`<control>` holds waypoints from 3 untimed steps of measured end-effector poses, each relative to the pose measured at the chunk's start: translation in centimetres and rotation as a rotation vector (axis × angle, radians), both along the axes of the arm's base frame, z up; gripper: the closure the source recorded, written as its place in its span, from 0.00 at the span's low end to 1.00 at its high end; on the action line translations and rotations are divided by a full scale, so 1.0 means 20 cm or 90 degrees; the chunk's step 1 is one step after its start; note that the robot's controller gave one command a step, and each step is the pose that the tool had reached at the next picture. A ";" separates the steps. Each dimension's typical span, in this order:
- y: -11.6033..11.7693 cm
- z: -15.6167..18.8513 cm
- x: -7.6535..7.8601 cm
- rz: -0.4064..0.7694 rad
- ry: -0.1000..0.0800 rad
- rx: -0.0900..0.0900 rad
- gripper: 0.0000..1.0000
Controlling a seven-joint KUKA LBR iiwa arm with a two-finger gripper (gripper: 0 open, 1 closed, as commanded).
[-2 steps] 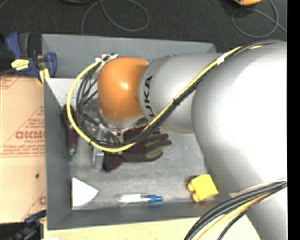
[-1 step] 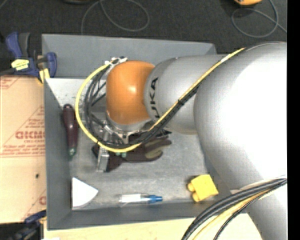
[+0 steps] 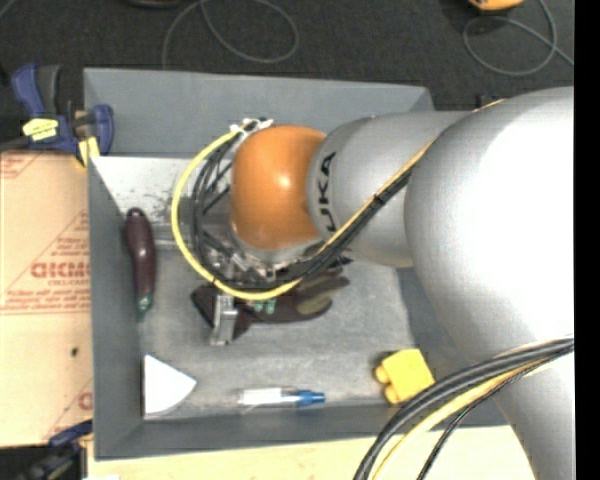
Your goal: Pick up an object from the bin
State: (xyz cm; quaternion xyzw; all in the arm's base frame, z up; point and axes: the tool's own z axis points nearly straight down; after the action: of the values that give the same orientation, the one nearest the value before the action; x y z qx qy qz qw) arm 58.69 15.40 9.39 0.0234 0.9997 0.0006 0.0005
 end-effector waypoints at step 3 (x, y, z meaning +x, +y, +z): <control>-0.34 0.45 -0.02 -0.003 -0.001 0.002 1.00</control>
Offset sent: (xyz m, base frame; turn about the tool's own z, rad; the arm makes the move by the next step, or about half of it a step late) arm 0.0000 0.0000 0.0000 0.0000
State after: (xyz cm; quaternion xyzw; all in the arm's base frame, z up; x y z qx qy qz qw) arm 58.35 8.67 18.44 0.0255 0.9997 0.0020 0.0013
